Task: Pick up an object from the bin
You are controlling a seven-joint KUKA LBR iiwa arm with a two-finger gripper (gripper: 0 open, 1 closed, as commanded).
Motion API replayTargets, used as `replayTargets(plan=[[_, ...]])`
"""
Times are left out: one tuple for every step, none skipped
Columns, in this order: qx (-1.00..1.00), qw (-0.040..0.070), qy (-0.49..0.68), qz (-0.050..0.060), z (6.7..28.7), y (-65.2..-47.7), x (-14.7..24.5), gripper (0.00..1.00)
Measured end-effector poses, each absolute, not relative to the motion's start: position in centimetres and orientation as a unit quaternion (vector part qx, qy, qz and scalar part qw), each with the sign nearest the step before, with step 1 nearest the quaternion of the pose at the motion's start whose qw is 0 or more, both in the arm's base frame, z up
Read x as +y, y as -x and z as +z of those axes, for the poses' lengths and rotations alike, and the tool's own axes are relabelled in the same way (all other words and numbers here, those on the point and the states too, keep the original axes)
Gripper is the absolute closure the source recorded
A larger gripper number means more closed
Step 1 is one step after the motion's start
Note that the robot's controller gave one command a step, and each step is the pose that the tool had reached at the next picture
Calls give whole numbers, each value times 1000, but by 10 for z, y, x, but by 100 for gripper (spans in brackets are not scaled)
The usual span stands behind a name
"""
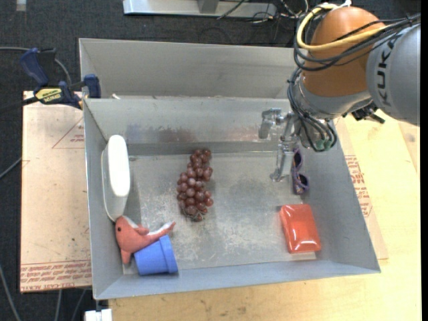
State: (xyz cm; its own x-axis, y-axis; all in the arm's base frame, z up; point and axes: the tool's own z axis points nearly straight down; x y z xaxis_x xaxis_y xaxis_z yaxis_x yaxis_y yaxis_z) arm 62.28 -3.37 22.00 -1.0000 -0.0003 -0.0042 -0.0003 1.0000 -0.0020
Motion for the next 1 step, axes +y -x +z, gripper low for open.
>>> replayTargets(plan=[[1000, 2, 22, 2, 217, -653, -23, 0]])
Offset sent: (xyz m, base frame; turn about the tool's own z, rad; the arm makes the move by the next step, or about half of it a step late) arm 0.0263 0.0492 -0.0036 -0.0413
